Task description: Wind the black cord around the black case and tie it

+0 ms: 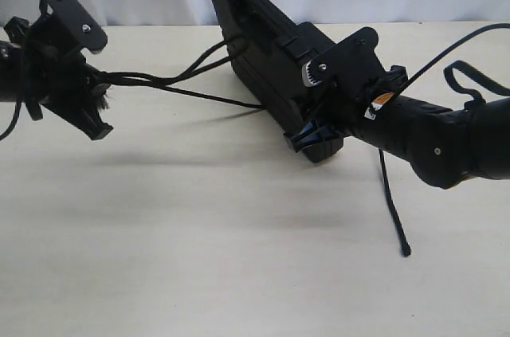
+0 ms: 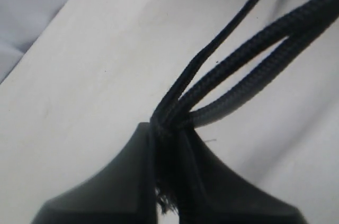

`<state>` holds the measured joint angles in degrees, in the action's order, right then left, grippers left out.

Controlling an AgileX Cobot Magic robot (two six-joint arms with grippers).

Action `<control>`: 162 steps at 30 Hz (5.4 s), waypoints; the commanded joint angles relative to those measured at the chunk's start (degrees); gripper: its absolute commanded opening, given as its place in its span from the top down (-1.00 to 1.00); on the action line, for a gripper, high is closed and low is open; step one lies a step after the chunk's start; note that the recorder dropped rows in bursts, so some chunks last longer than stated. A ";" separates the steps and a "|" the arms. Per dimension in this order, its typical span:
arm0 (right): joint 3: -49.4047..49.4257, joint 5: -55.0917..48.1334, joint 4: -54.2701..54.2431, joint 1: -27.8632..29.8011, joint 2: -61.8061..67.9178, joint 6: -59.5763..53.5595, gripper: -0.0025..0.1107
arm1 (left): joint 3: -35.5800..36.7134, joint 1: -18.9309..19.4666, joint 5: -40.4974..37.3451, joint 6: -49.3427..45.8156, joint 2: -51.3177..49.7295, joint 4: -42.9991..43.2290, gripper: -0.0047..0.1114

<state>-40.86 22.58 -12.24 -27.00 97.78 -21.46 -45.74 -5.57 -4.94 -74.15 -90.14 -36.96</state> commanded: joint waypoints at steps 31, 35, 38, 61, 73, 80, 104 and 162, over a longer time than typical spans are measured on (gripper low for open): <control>0.23 -3.71 -0.61 0.26 0.02 1.37 0.88 | -4.81 -2.46 0.46 5.93 -5.41 -2.77 0.92; 0.23 -3.71 -0.61 0.26 0.02 1.37 0.88 | -7.62 -2.46 -4.99 11.38 -5.41 1.00 0.92; 0.23 -3.62 -0.61 0.26 0.02 1.37 0.88 | -7.67 -2.60 -6.12 25.61 -5.41 15.47 0.92; 0.91 -3.99 3.23 0.26 0.02 1.37 0.88 | -18.65 -11.81 -13.97 66.94 -7.44 47.79 0.92; 1.90 -1.25 3.56 -3.57 0.02 -3.06 0.88 | -18.65 -12.31 -9.27 66.94 -11.70 44.92 0.92; 3.10 9.56 -28.88 -10.47 0.02 -32.80 0.88 | -18.65 -14.14 -7.69 66.94 -11.70 44.46 0.92; 5.53 28.11 -41.89 -19.76 6.60 -34.20 -0.19 | -18.65 -15.14 -3.40 66.44 -15.17 40.79 0.92; -18.60 -73.54 -87.70 18.83 8.30 -48.65 -0.19 | -18.65 -15.14 -2.00 66.74 -15.17 40.68 0.92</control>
<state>-58.13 -49.17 -95.78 -8.58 103.86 -66.57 -64.10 -20.61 -8.33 -7.79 -105.27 4.06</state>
